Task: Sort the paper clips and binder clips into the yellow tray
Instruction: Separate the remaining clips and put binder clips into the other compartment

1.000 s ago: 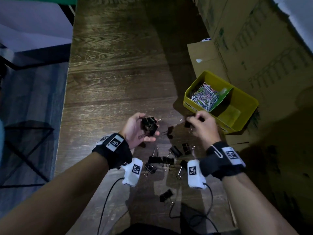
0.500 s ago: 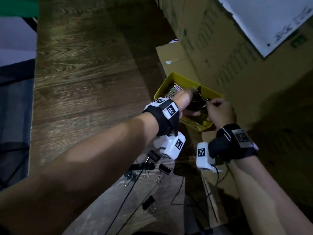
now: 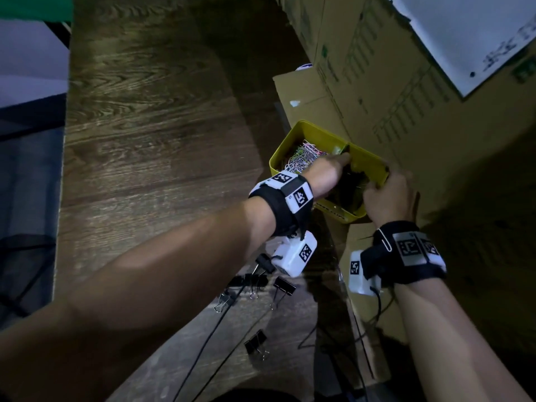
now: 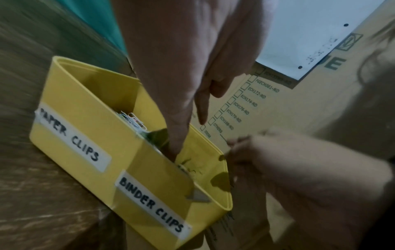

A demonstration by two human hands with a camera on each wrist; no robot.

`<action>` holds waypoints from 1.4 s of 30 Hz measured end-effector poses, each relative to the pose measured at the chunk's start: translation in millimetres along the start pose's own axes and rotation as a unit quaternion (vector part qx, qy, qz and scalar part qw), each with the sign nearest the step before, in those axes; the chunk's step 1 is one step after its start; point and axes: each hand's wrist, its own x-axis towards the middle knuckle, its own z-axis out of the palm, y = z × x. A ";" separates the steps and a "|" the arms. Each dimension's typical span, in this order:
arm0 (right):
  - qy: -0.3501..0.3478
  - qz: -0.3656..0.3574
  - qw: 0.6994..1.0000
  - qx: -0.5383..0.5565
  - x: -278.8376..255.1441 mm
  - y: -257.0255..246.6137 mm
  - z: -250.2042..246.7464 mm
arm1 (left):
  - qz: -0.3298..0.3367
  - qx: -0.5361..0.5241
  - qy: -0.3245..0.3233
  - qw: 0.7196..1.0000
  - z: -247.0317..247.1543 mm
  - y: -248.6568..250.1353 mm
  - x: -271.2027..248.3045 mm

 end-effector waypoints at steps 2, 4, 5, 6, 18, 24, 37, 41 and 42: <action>-0.047 0.055 0.997 -0.018 1.2 9.8 7.1 | 0.002 -0.039 -0.007 0.999 -12.8 -2.5 -9.3; -0.107 0.116 0.987 -0.009 4.7 17.3 18.2 | 0.019 -0.046 0.000 0.999 -33.2 -9.8 -23.2; -0.124 0.136 0.983 0.003 6.5 20.6 26.0 | 0.022 -0.032 0.008 0.999 -46.3 -14.3 -32.9; -0.129 0.140 0.982 0.013 10.3 25.0 34.0 | 0.027 -0.026 0.012 0.999 -60.0 -21.8 -41.2; -0.255 0.024 0.966 -0.041 -36.0 -34.6 112.6 | 0.001 0.360 -0.037 0.932 -146.6 -169.2 -170.0; -0.298 -0.044 0.951 -0.068 -87.9 -59.4 121.6 | 0.024 0.525 -0.014 0.850 -123.3 -197.6 -182.3; -0.304 -0.175 0.932 -0.091 -120.5 9.2 82.1 | 0.050 0.535 0.006 0.843 -97.1 -221.5 -200.4; -0.381 -0.209 0.865 -0.252 -125.0 39.3 85.8 | 0.071 0.531 0.017 0.844 -91.0 -222.0 -210.2; -0.371 -0.232 0.860 -0.262 -126.4 43.5 87.9 | 0.063 0.525 0.021 0.848 -87.7 -219.7 -212.9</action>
